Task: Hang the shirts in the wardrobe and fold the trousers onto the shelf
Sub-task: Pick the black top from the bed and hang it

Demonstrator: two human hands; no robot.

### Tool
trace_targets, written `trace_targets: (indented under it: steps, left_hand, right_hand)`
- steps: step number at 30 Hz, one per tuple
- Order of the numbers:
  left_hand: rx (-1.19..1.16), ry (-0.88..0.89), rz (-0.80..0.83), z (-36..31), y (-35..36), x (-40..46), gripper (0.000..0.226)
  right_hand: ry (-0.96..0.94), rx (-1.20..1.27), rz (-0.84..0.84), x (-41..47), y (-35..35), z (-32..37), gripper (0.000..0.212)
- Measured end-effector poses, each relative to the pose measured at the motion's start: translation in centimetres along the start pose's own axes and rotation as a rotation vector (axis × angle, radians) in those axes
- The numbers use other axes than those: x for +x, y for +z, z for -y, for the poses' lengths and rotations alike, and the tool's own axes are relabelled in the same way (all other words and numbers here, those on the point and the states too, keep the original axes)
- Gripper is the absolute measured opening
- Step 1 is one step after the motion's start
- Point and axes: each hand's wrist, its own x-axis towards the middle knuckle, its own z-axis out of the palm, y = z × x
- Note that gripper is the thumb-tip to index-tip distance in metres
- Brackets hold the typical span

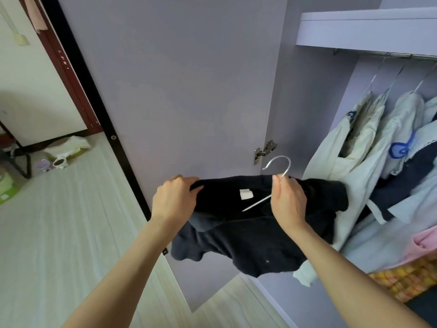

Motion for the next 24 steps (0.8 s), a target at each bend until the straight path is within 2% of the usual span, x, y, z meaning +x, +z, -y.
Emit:
trace_targets:
  steps: [5, 7, 9, 12, 14, 18, 21, 24]
  left_hand:
    - [-0.222, 0.031, 0.265, 0.0, 1.0, 0.3, 0.028]
    - [-0.266, 0.042, 0.242, 0.9, 1.8, 0.0, 0.039]
    - [-0.199, 0.09, 0.207, 1.8, 2.7, -0.4, 0.05]
    - [0.215, 0.196, 0.129, 2.2, 4.4, -1.1, 0.056]
    - [0.335, 0.239, 0.074, 1.8, 5.1, -1.0, 0.053]
    - [0.271, 0.303, 0.111, 0.8, 6.3, -0.4, 0.042]
    - [0.234, 0.236, 0.095, 0.7, 6.5, -0.4, 0.033]
    - [0.217, 0.199, 0.04, 1.3, 6.8, -1.4, 0.029]
  right_hand:
    - [0.079, 0.023, 0.013, 0.9, 0.3, 1.3, 0.031]
    - [0.081, 0.067, 0.065, 0.9, 0.2, 0.9, 0.032]
    - [0.129, 0.127, 0.07, 1.0, 0.0, 0.6, 0.033]
    - [0.098, 0.184, 0.137, 0.7, -0.4, 0.8, 0.033]
    - [0.041, 0.203, 0.198, 0.4, -0.6, 1.3, 0.031]
    - [0.097, 0.315, 0.28, 0.1, -1.0, 1.6, 0.025]
    - [0.162, 0.463, 0.453, -0.7, -1.4, 0.8, 0.017]
    - [0.087, 0.285, 0.409, -1.9, -1.3, -1.7, 0.036]
